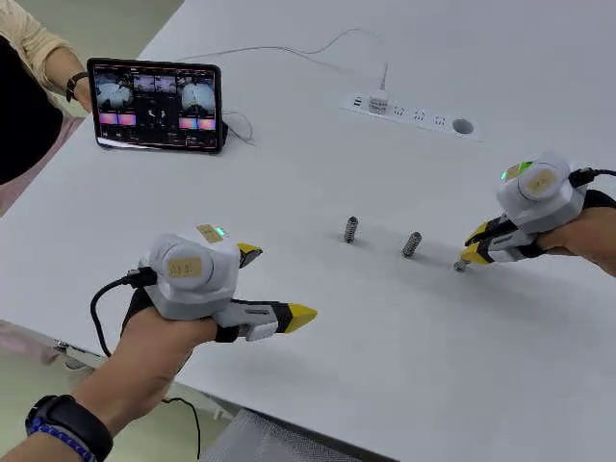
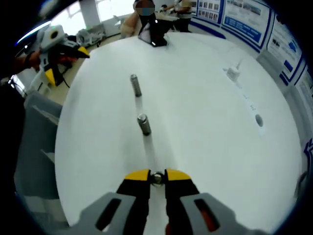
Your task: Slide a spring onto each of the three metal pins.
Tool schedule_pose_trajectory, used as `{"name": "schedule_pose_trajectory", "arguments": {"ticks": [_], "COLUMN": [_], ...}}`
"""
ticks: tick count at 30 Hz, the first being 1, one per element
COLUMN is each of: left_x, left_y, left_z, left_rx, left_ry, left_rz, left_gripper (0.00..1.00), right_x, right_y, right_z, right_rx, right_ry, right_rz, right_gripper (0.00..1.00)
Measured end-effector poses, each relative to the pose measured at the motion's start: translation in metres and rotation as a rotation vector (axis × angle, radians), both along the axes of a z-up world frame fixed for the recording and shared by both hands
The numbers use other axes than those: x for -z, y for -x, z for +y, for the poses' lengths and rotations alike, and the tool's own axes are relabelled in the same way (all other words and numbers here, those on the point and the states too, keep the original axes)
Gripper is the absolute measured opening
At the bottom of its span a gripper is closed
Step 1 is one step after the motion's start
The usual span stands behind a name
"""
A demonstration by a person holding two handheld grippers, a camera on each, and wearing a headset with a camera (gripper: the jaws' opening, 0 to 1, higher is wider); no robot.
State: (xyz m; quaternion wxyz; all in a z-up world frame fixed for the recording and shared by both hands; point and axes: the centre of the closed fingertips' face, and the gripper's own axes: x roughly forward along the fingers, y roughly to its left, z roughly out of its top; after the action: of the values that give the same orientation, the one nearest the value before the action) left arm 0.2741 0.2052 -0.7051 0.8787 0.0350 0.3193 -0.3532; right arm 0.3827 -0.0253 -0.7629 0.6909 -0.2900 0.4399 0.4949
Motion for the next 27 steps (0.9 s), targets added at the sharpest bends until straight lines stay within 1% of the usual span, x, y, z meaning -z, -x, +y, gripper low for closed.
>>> {"name": "schedule_pose_trajectory", "arguments": {"ticks": [9, 21, 27], "left_x": [0.0, 0.0, -0.001], "left_y": [-0.001, 0.0, -0.002], "left_z": [0.001, 0.002, 0.002], "left_rx": [-0.003, -0.004, -0.006], "left_ry": [-0.002, -0.006, 0.001], "left_rz": [0.001, 0.002, -0.001], "left_gripper": [0.72, 0.72, 0.72], "right_x": [0.008, 0.015, 0.017], "right_y": [-0.001, 0.001, 0.001], "right_z": [-0.004, -0.004, -0.004], "right_rx": [0.001, 0.002, 0.009], "right_ry": [0.012, 0.022, 0.023], "right_rz": [0.01, 0.011, 0.013], "right_gripper": [0.13, 0.13, 0.13]}}
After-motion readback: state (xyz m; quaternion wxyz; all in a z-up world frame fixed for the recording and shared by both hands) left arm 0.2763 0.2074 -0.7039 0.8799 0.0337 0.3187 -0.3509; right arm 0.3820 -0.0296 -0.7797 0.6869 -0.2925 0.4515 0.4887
